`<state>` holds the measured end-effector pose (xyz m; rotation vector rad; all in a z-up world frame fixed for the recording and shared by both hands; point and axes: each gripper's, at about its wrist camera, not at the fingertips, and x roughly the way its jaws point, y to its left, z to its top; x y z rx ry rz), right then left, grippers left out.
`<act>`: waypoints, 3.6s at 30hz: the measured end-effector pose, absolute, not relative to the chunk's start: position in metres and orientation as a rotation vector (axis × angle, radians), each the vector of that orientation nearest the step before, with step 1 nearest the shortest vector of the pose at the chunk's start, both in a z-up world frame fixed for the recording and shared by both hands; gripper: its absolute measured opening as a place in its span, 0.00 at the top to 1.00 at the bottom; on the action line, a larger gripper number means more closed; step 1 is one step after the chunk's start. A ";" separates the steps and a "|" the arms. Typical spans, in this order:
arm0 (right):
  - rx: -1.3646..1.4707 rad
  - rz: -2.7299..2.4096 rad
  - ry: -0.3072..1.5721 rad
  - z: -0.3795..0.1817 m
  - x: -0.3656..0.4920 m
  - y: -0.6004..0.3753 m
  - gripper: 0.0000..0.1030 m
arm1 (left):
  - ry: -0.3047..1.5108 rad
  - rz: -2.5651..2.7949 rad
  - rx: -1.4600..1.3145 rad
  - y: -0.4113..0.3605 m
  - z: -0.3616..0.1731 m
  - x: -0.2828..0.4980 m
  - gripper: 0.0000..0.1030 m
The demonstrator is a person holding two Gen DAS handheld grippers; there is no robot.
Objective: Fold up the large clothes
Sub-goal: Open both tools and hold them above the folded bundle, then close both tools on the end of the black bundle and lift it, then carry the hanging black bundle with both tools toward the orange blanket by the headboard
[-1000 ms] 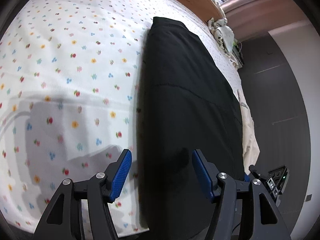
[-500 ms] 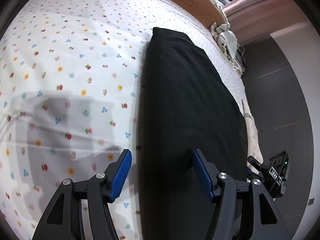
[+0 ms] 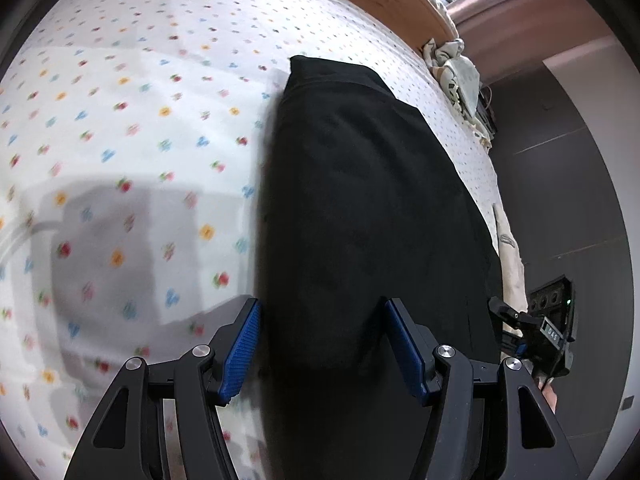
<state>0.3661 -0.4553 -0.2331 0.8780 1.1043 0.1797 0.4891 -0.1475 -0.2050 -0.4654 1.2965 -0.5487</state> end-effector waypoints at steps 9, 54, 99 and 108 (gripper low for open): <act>0.926 0.252 1.122 -0.241 0.399 -0.447 0.31 | 1.317 -0.502 -0.408 -0.165 -0.204 0.510 0.38; 0.553 0.296 0.596 0.013 0.185 -0.306 0.85 | 0.759 -0.650 -0.448 -0.054 0.013 0.293 0.78; 0.372 0.803 0.577 0.065 0.148 -0.024 0.86 | 0.531 -0.326 -0.414 0.264 0.123 0.163 0.79; 0.300 0.904 0.603 0.069 0.179 0.050 0.86 | 0.509 -0.229 -0.422 0.344 0.126 0.181 0.80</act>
